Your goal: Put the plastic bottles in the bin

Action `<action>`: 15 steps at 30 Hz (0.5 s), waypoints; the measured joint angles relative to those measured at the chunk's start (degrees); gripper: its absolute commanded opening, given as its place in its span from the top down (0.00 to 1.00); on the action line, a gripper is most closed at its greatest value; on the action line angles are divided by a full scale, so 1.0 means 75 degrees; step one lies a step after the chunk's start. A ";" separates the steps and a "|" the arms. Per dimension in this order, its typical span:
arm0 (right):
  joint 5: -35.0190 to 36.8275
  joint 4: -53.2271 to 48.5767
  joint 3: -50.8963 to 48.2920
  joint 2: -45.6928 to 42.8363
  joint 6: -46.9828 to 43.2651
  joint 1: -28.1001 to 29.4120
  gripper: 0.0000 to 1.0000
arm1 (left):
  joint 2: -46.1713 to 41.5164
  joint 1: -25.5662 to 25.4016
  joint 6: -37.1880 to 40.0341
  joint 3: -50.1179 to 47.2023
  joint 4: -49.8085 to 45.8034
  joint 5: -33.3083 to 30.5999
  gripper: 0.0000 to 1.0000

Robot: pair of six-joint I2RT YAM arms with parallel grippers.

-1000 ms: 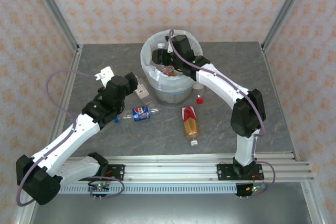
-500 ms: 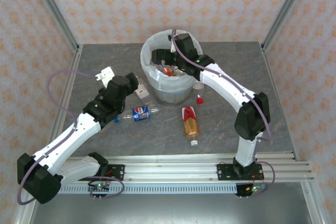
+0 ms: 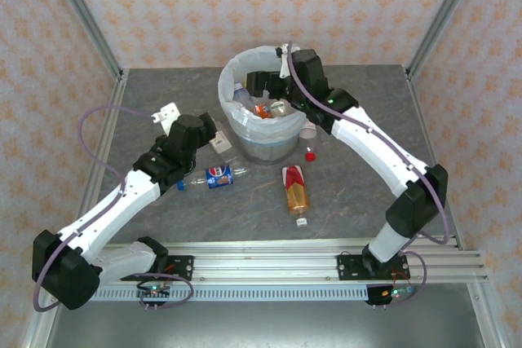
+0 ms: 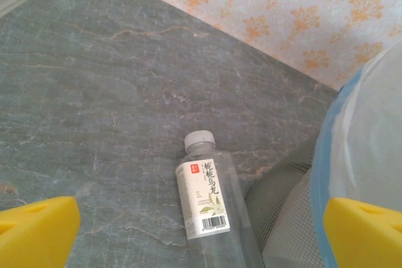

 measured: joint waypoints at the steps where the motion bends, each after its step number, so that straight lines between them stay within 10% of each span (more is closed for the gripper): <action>1: 0.0029 0.0000 -0.0096 -0.0119 -0.0029 0.0000 0.01 | 0.0052 0.0041 0.0102 0.0000 0.0000 0.0076 0.00; 15: 0.0994 0.0417 -0.2238 -0.2331 -0.0280 0.0000 0.01 | 0.1099 0.0262 0.3812 0.0685 -0.0906 0.2428 0.00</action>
